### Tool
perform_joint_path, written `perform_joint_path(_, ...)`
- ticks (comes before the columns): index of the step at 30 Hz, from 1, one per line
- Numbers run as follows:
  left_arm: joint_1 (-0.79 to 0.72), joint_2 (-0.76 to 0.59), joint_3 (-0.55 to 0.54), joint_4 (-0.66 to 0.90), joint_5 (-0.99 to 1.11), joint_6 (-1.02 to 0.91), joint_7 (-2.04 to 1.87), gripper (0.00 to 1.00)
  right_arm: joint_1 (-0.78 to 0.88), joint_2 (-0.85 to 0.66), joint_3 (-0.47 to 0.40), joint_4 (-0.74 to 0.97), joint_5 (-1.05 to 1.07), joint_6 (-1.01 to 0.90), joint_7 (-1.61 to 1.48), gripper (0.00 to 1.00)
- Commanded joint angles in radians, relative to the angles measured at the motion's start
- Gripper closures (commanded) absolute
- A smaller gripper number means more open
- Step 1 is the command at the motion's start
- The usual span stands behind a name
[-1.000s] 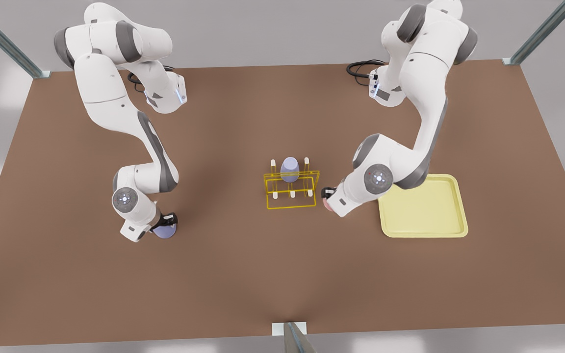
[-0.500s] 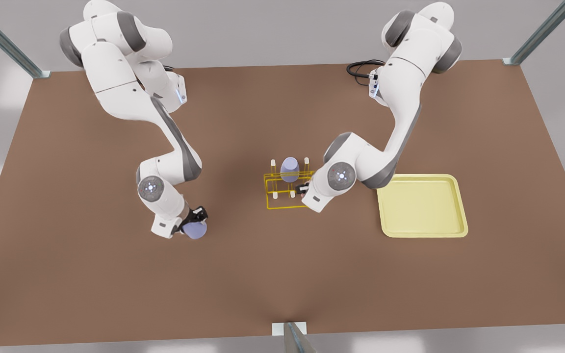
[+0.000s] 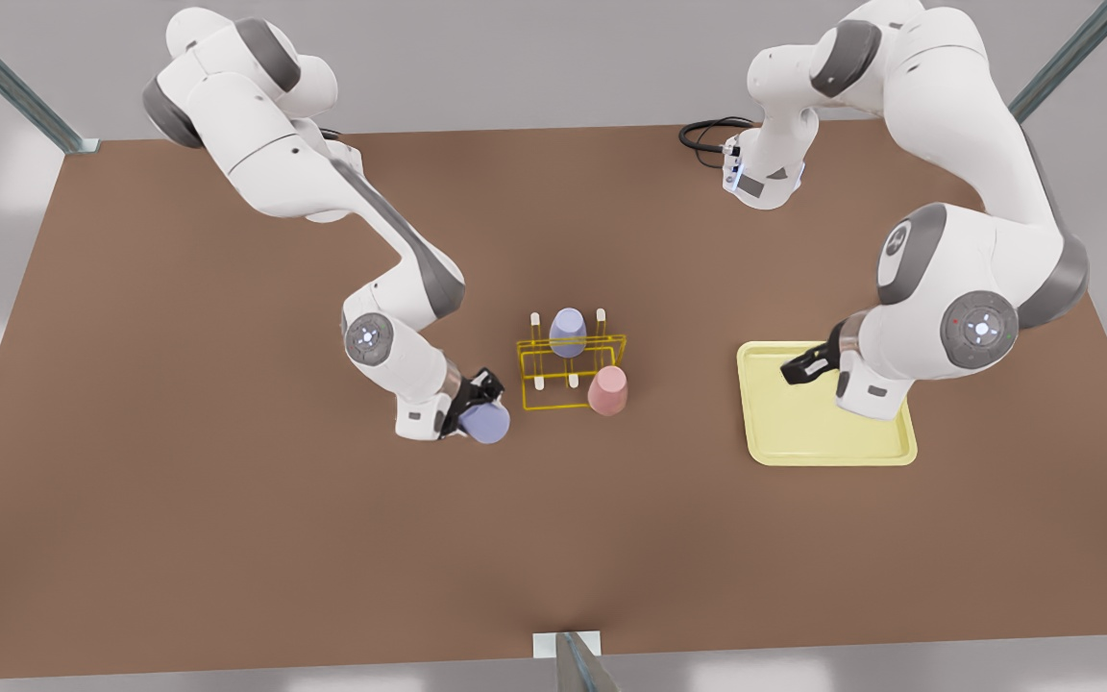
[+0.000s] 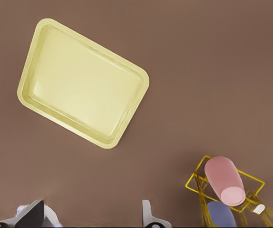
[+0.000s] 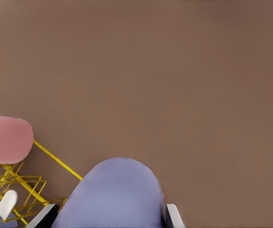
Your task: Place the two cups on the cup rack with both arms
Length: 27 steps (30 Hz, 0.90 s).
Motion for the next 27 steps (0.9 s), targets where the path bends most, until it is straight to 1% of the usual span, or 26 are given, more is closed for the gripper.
perform_joint_path(1, 0.006, -0.005, -0.001, 0.000, 0.004, -0.217, 0.281, 0.00, 0.001, 0.008, 0.018, 0.011, 0.035, -0.004, -0.014, 0.13)
perform_joint_path(4, 0.008, -0.003, -0.003, -0.002, -0.010, -0.222, 0.309, 0.00, 0.001, 0.011, 0.066, 0.010, 0.050, -0.005, -0.012, 0.13)
perform_joint_path(6, 0.020, -0.003, -0.003, -0.005, -0.009, -0.253, 0.335, 0.00, 0.003, 0.020, 0.074, 0.008, 0.052, -0.005, -0.012, 0.13)
perform_joint_path(10, 0.034, -0.003, -0.003, -0.005, -0.007, -0.268, 0.357, 0.00, -0.013, 0.018, 0.120, 0.010, 0.052, -0.019, -0.014, 0.13)
perform_joint_path(15, 0.034, -0.003, -0.003, -0.005, -0.007, -0.268, 0.357, 0.00, -0.022, 0.023, 0.147, 0.008, 0.052, -0.047, -0.025, 0.13)
perform_joint_path(21, 0.034, -0.003, -0.003, -0.005, -0.009, -0.269, 0.357, 0.00, -0.016, 0.057, 0.147, 0.025, 0.050, -0.047, -0.029, 0.13)
perform_joint_path(23, 0.032, -0.003, -0.004, -0.005, -0.009, -0.269, 0.357, 0.00, -0.017, 0.055, 0.149, 0.030, 0.050, -0.047, -0.029, 0.00)
perform_joint_path(24, 0.032, -0.003, -0.004, -0.005, -0.007, -0.269, 0.357, 0.00, -0.020, 0.054, 0.149, 0.033, 0.050, -0.050, -0.029, 0.00)
perform_joint_path(25, 0.032, -0.003, -0.004, -0.005, -0.007, -0.269, 0.357, 0.00, -0.033, 0.048, 0.149, 0.046, 0.050, -0.089, -0.028, 0.00)
perform_joint_path(27, 0.032, -0.003, -0.003, -0.005, -0.007, -0.269, 0.357, 0.00, -0.086, 0.045, 0.132, 0.198, 0.033, -0.357, -0.014, 0.00)
